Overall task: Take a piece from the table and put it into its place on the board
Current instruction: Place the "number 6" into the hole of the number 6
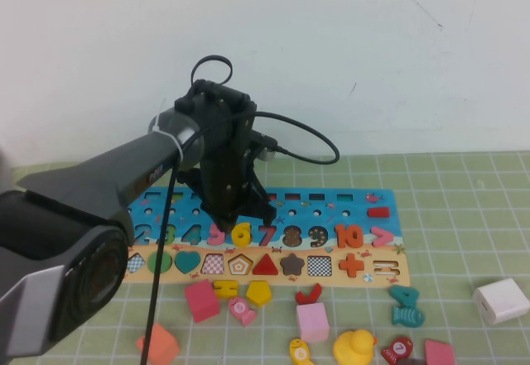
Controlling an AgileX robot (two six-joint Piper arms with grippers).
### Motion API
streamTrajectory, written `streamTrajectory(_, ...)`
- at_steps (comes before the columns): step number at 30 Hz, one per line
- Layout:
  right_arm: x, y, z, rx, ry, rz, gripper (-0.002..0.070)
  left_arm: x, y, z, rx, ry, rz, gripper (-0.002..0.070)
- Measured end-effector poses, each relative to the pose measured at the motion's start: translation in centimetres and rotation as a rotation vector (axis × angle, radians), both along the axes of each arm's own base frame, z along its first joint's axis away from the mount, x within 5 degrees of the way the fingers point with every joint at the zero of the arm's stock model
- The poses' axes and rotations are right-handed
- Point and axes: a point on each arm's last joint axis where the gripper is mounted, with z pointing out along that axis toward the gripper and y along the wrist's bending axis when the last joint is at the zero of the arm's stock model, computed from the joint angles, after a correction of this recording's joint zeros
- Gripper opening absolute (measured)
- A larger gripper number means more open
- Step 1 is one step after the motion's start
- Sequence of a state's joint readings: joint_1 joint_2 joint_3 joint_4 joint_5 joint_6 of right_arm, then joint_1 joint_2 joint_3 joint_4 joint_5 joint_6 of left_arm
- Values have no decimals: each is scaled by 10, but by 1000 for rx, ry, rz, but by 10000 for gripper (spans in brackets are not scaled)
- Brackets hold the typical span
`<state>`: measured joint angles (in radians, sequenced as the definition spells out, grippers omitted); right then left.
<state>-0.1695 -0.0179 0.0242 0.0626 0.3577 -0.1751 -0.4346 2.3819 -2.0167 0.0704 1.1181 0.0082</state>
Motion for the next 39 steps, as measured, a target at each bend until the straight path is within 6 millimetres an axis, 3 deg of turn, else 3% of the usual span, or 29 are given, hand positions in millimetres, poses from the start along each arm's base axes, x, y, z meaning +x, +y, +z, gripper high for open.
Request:
streamTrajectory(11, 0, 0, 0, 0, 0, 0, -1, 1, -1, -22, 17, 36, 1, 0)
streamTrajectory(28, 0, 0, 0, 0, 0, 0, -1, 5, -5, -21, -30, -7, 11, 0)
streamTrajectory(39, 0, 0, 0, 0, 0, 0, -1, 5, 2, -5, 33, -41, 0, -1)
